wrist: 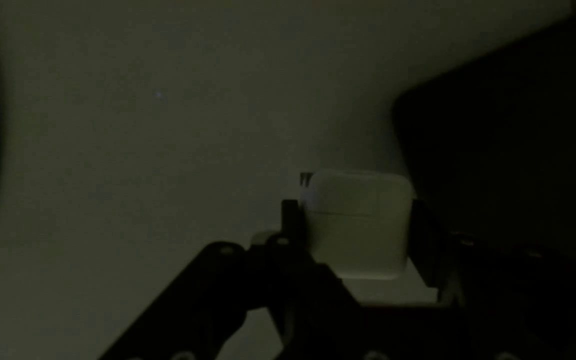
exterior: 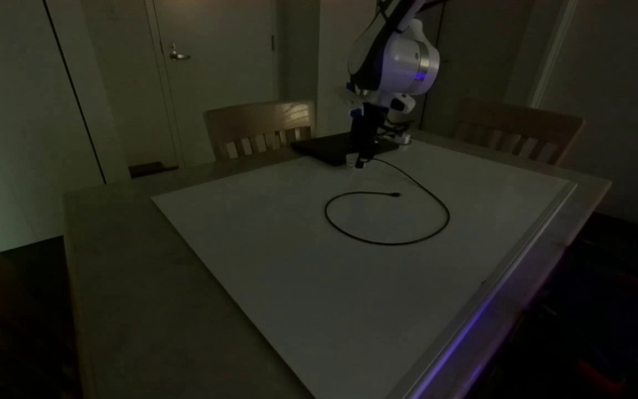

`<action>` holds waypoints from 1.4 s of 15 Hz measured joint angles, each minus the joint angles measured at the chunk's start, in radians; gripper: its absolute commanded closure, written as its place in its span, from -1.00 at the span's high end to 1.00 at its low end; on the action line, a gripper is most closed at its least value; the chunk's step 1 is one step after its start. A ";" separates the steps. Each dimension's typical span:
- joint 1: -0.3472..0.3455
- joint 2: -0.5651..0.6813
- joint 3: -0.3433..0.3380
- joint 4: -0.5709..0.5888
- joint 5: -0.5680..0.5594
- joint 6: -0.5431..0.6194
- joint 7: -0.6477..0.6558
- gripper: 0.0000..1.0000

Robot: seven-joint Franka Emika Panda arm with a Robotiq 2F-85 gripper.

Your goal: Unwrap the cable

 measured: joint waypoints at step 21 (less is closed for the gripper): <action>0.072 0.058 -0.240 -0.082 -0.032 0.153 0.791 -0.43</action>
